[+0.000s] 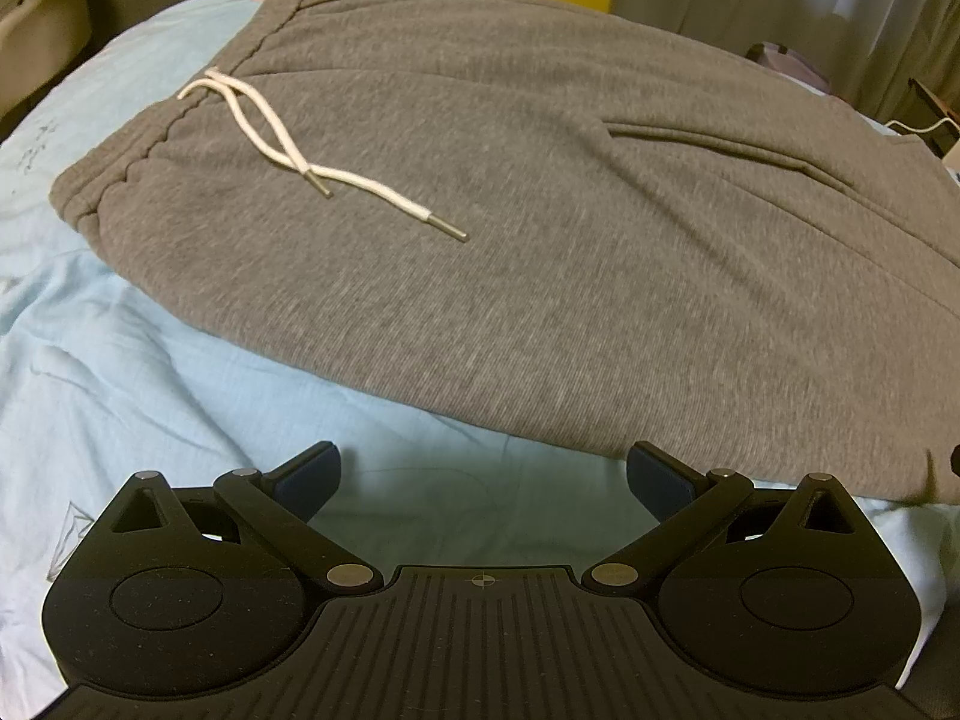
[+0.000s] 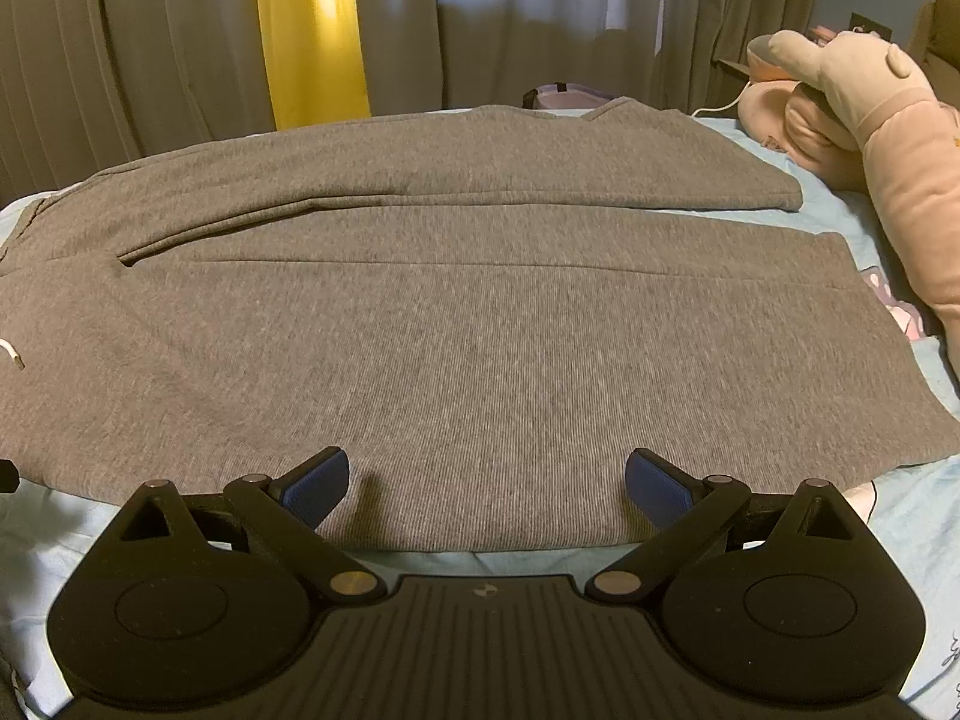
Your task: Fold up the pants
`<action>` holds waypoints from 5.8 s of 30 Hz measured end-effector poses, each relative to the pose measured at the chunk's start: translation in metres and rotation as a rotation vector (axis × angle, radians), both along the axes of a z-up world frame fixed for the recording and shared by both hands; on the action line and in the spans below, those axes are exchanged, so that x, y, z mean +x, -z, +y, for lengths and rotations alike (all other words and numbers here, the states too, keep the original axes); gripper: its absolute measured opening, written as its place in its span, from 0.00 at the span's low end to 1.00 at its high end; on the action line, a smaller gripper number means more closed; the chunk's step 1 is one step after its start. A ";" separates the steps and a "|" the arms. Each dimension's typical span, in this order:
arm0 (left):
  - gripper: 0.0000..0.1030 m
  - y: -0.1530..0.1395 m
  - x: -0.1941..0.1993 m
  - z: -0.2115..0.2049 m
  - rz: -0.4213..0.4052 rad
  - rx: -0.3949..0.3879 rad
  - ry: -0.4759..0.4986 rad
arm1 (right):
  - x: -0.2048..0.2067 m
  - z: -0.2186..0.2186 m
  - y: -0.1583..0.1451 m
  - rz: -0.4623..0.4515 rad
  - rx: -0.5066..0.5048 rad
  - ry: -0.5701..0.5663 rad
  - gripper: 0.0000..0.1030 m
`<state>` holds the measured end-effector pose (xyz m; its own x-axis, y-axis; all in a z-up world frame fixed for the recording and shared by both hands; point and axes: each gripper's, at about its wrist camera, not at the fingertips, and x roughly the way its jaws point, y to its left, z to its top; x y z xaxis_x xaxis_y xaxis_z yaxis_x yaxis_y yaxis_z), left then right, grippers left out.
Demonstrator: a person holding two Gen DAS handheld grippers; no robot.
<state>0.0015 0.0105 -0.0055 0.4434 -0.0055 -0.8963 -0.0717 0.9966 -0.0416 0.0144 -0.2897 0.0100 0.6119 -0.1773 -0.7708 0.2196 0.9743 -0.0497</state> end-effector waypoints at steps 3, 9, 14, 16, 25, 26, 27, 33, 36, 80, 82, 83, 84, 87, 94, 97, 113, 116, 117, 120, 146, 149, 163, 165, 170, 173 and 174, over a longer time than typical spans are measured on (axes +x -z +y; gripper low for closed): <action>1.00 0.000 0.000 0.000 0.000 0.001 0.001 | 0.000 0.000 0.001 0.001 0.002 0.001 0.96; 1.00 0.000 0.000 -0.001 0.001 0.006 0.002 | 0.000 -0.001 0.001 0.001 0.003 0.000 0.96; 1.00 0.000 0.000 -0.001 0.004 0.011 0.007 | 0.001 -0.001 0.002 0.005 0.006 0.003 0.96; 1.00 0.000 0.000 -0.002 0.004 0.012 0.008 | 0.001 -0.002 0.002 0.005 0.008 0.003 0.96; 1.00 -0.001 -0.001 -0.003 0.003 0.017 0.014 | 0.002 -0.001 0.002 0.011 0.008 0.002 0.96; 1.00 -0.001 -0.001 -0.003 0.005 0.017 0.014 | 0.001 -0.001 0.002 0.011 0.008 0.003 0.96; 1.00 -0.001 0.000 -0.003 0.006 0.016 0.014 | 0.001 -0.001 0.002 0.011 0.009 0.003 0.96; 1.00 -0.001 0.000 -0.003 0.007 0.017 0.013 | 0.002 0.000 0.003 0.015 0.011 0.004 0.96; 1.00 0.000 0.000 -0.003 0.009 0.016 0.015 | 0.002 0.001 0.004 0.019 0.010 0.003 0.96; 1.00 0.001 0.000 -0.009 0.019 0.037 0.034 | 0.004 0.001 0.005 0.034 0.021 -0.001 0.96; 1.00 0.001 -0.001 -0.009 0.019 0.037 0.035 | 0.005 0.002 0.006 0.038 0.022 -0.001 0.96; 1.00 0.001 0.000 -0.008 0.020 0.037 0.034 | 0.005 0.002 0.006 0.039 0.023 -0.001 0.96; 1.00 0.001 -0.001 -0.008 0.020 0.036 0.034 | 0.005 0.002 0.006 0.041 0.025 -0.001 0.96; 1.00 0.001 0.000 -0.008 0.024 0.031 0.031 | 0.007 0.001 0.007 0.050 0.031 -0.001 0.96; 1.00 0.002 0.001 -0.008 0.036 0.033 0.033 | 0.012 -0.002 0.011 0.069 0.048 0.000 0.96; 1.00 0.003 0.002 -0.010 0.040 0.038 0.039 | 0.013 -0.004 0.013 0.073 0.067 0.004 0.96; 1.00 0.010 0.009 -0.007 0.069 0.018 0.021 | 0.026 -0.013 0.029 0.093 0.128 0.026 0.96; 1.00 0.011 0.010 -0.008 0.072 0.015 0.026 | 0.028 -0.016 0.031 0.097 0.148 0.035 0.96; 1.00 0.011 0.011 -0.008 0.077 0.015 0.027 | 0.028 -0.016 0.032 0.098 0.153 0.037 0.96; 1.00 0.013 0.013 -0.009 0.083 0.025 0.025 | 0.029 -0.017 0.034 0.104 0.156 0.038 0.96; 1.00 -0.008 0.133 -0.033 -0.107 -0.026 -0.317 | 0.050 -0.068 0.045 0.065 0.301 0.263 0.97; 1.00 -0.005 0.159 -0.038 -0.185 0.054 -0.352 | 0.055 -0.067 0.047 0.091 0.284 0.267 0.97; 1.00 0.031 0.166 0.018 -0.517 0.158 -0.511 | 0.246 -0.163 -0.004 -0.130 0.218 0.361 0.55; 1.00 0.038 0.169 0.017 -0.516 0.161 -0.504 | 0.297 -0.190 -0.001 -0.150 0.251 0.425 0.27; 1.00 0.049 0.173 0.012 -0.503 0.188 -0.515 | 0.389 -0.240 0.013 -0.164 0.326 0.651 0.57; 1.00 0.052 0.175 0.009 -0.508 0.205 -0.526 | 0.421 -0.255 0.031 -0.120 0.341 0.743 0.68; 1.00 0.053 0.174 0.008 -0.510 0.208 -0.529 | 0.428 -0.255 0.036 -0.105 0.323 0.750 0.69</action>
<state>0.1752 0.0185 -0.0581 0.6992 0.4698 -0.5389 -0.5644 0.8254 -0.0127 0.4423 -0.5445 -0.0257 0.4909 -0.3473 -0.7990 0.8057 0.5299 0.2647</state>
